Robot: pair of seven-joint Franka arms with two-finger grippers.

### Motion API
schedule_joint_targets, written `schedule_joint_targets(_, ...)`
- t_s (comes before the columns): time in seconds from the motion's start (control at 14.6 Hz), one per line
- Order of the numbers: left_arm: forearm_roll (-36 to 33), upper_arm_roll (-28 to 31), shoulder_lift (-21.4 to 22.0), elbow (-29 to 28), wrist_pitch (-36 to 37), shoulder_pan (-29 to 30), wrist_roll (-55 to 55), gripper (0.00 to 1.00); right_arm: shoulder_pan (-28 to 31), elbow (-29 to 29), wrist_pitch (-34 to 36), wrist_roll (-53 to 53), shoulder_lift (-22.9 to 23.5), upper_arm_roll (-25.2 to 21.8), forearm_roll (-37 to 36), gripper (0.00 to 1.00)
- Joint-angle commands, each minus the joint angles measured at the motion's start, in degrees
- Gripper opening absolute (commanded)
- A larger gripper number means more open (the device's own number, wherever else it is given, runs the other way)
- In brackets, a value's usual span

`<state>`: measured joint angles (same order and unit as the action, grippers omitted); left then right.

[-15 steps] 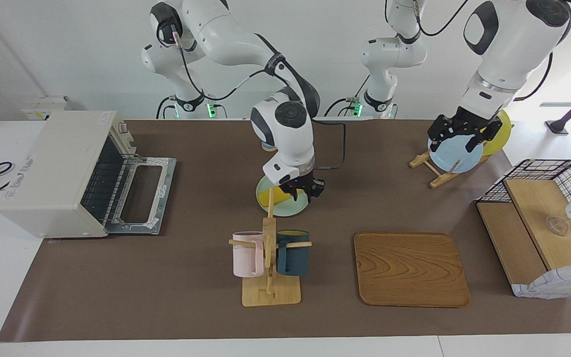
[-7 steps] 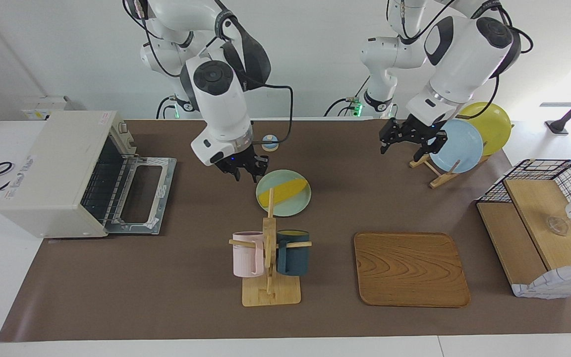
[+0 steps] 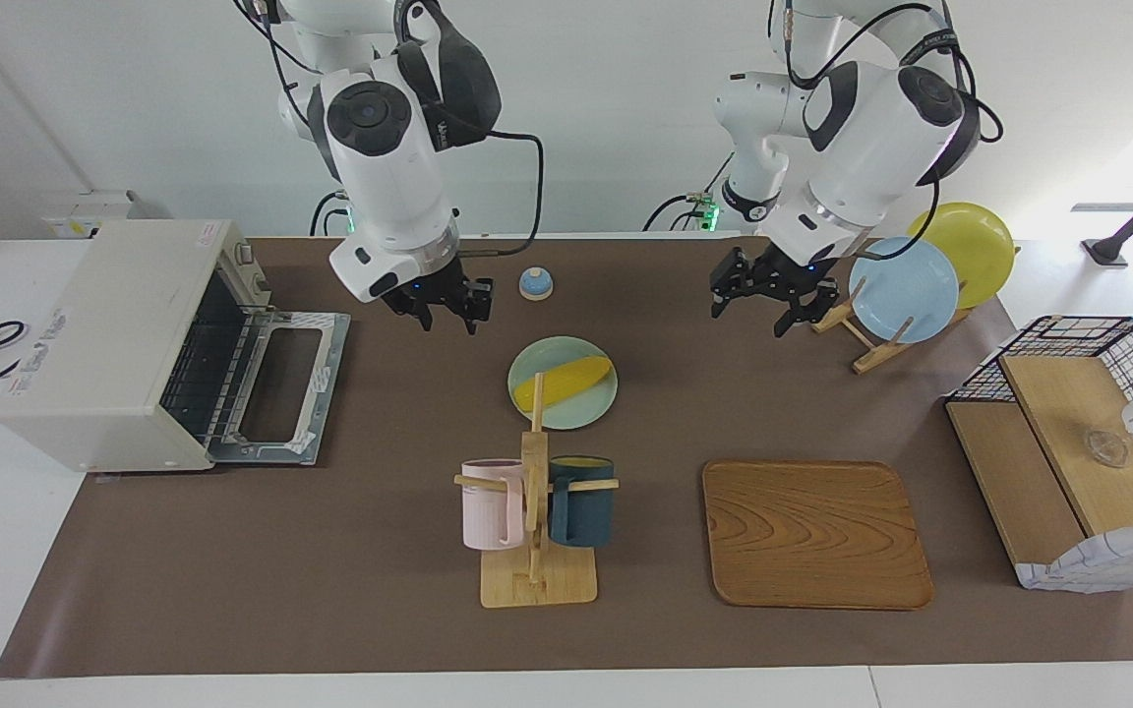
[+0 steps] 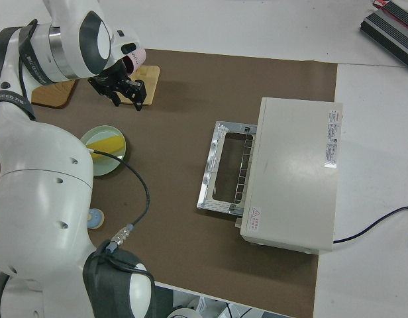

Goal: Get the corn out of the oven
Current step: 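Reach the left gripper toward the corn while the right gripper withdraws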

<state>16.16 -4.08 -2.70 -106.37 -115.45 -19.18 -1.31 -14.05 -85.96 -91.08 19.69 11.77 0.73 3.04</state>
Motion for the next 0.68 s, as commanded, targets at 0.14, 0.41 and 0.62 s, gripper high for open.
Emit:
schedule_joint_targets(0.14, 1.07, 0.83, -5.55, 0.19, -3.81, -6.21, -8.09, 1.00, 3.42, -2.45, 1.69, -10.19, -4.98, -4.14, -1.02, 1.00)
schedule_joint_targets(0.41, 1.06, 0.83, -11.34, 2.12, -5.92, -12.01, -10.55, 1.00, 3.42, -4.38, 3.28, -15.72, -7.81, -8.11, -1.80, 1.00)
schedule_joint_targets(0.62, 1.42, 0.83, -17.93, 6.76, -7.59, -15.44, -10.64, 1.00, 3.07, -10.69, -0.04, -16.17, -10.61, -8.11, -4.09, 1.00)
